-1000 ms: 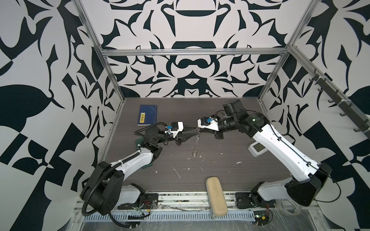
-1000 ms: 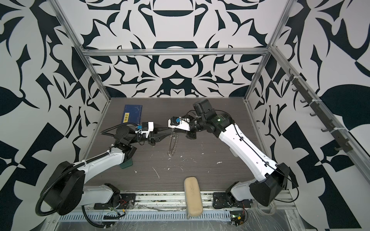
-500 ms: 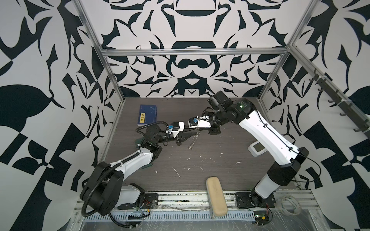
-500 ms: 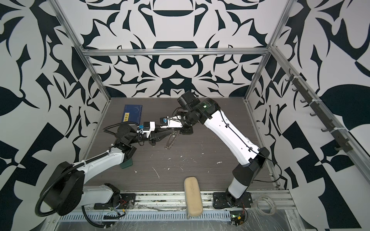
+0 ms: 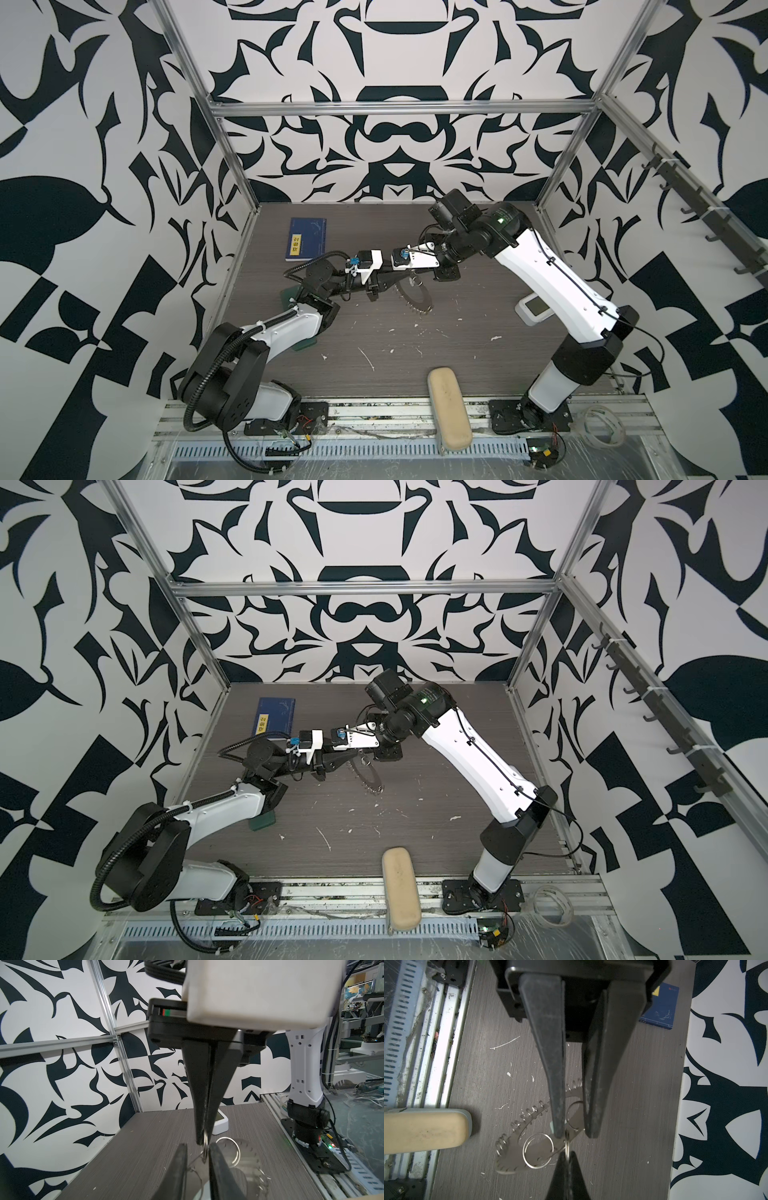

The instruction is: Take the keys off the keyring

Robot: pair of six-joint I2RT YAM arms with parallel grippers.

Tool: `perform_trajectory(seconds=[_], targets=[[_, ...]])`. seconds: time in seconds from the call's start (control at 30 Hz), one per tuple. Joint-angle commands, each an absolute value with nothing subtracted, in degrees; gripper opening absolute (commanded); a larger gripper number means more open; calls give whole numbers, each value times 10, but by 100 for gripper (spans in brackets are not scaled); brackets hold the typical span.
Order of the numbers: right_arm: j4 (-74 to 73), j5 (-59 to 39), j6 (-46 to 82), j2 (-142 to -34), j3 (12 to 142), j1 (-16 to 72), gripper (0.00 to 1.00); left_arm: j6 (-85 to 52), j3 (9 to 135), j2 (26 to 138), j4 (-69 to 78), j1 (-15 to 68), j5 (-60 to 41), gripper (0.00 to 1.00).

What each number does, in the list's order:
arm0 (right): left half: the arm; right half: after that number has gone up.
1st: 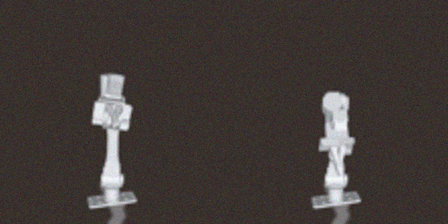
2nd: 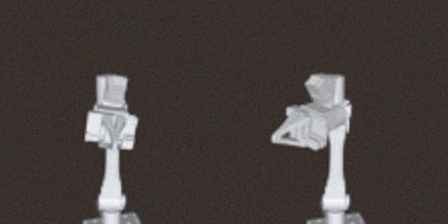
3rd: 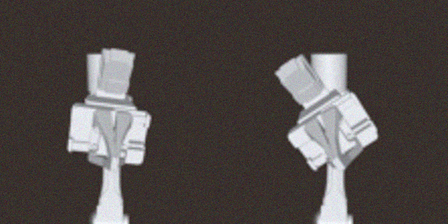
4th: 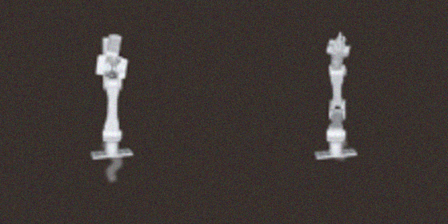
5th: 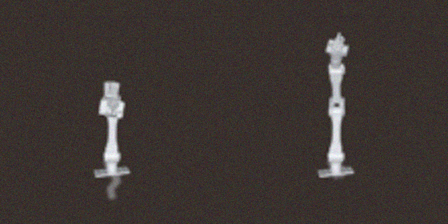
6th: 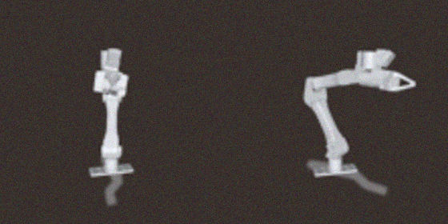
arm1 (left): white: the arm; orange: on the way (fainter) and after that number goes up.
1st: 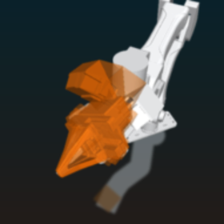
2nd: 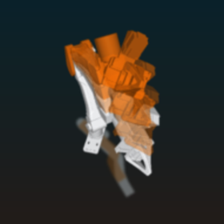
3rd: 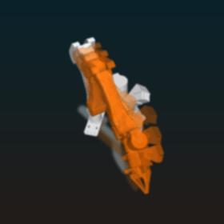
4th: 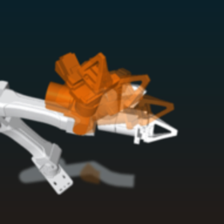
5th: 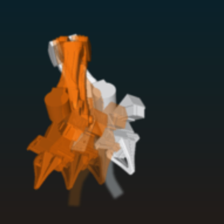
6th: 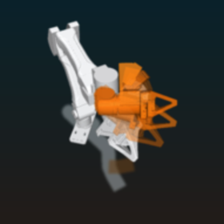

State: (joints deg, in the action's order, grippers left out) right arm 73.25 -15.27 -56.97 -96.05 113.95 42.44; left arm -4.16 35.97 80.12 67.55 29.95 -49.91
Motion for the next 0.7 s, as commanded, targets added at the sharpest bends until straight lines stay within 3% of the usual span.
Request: perform_trajectory(seconds=[0.0,0.67], targets=[[736,-155,-572,-948,1160,428,0,-60,359,807,701,297,-514,22],[749,-151,-568,-982,1192,443,0,-77,371,818,709,298,-524,11]])
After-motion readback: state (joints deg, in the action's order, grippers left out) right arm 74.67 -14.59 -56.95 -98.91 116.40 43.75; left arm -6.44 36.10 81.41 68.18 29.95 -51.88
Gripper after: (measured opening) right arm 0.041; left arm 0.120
